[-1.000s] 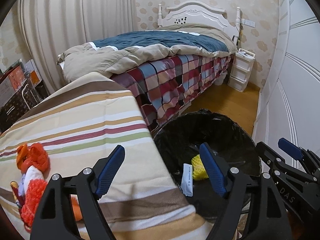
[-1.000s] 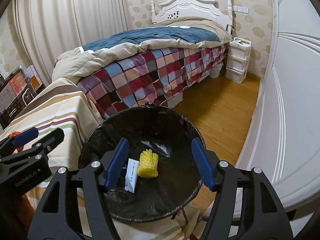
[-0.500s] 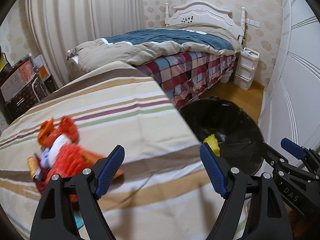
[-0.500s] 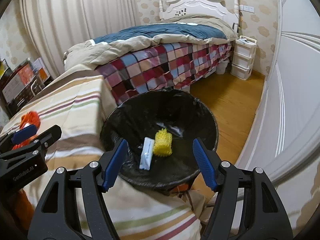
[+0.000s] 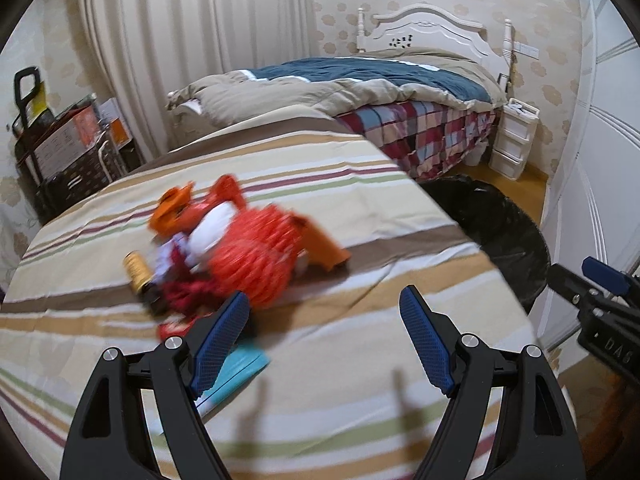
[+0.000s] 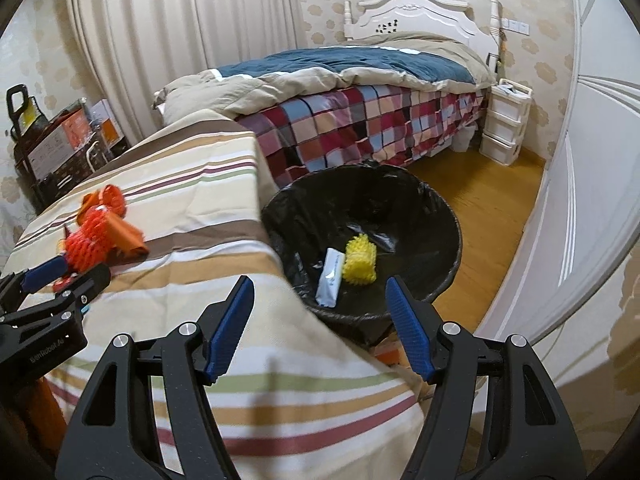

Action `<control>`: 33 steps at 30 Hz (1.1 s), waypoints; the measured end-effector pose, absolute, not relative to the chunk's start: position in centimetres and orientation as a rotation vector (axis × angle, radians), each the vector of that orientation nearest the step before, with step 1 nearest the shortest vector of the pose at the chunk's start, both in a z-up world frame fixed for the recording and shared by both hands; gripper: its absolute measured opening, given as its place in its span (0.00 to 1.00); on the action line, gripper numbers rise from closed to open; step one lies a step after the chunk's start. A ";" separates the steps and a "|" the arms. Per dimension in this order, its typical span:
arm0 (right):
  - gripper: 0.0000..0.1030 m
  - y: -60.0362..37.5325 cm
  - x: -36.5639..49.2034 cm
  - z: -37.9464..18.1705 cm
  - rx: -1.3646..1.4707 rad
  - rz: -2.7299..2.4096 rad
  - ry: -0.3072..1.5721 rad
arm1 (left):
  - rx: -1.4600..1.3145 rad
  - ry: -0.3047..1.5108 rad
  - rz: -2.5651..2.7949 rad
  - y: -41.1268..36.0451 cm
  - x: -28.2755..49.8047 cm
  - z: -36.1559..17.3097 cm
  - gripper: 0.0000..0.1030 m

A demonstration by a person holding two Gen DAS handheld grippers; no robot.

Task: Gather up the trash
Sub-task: 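Move both tools back toward the trash pile on the bed, then grasp the teal-and-white marker with the left tool while the right tool grasps the orange bag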

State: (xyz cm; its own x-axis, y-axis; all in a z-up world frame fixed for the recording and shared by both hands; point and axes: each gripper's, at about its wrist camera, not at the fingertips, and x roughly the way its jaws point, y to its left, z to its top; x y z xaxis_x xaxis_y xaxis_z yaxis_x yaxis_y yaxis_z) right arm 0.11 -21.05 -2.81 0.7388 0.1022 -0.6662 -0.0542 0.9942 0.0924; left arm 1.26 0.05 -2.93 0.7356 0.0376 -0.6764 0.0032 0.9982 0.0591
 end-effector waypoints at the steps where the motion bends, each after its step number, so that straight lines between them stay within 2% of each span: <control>1: 0.65 -20.6 -0.3 -2.7 0.062 0.095 0.732 | 0.054 0.746 0.030 0.6 0.8 -3.0 0.75; 18: 0.65 -14.9 -2.6 -3.3 0.005 0.228 0.752 | -0.001 0.827 0.112 6.8 -2.0 -5.1 0.75; 25: 0.65 -13.9 -2.4 -3.7 0.001 0.250 0.765 | 0.016 0.897 0.041 6.6 -1.8 -6.3 0.48; 31: 0.65 -13.2 -2.1 -3.9 -0.002 0.262 0.773 | 0.027 0.883 0.030 6.7 -2.1 -6.1 0.28; 33: 0.65 -13.0 -2.1 -4.0 -0.005 0.267 0.774 | 0.022 0.879 0.015 6.8 -2.3 -6.1 0.24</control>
State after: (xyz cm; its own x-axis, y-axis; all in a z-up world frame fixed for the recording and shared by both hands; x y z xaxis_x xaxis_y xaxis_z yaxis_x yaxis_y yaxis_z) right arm -2.14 -12.99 -3.97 0.6834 0.2362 -0.6908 -0.2396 0.9664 0.0934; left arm -2.34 6.82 -6.08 0.6381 0.0223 -0.7696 -0.0039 0.9997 0.0258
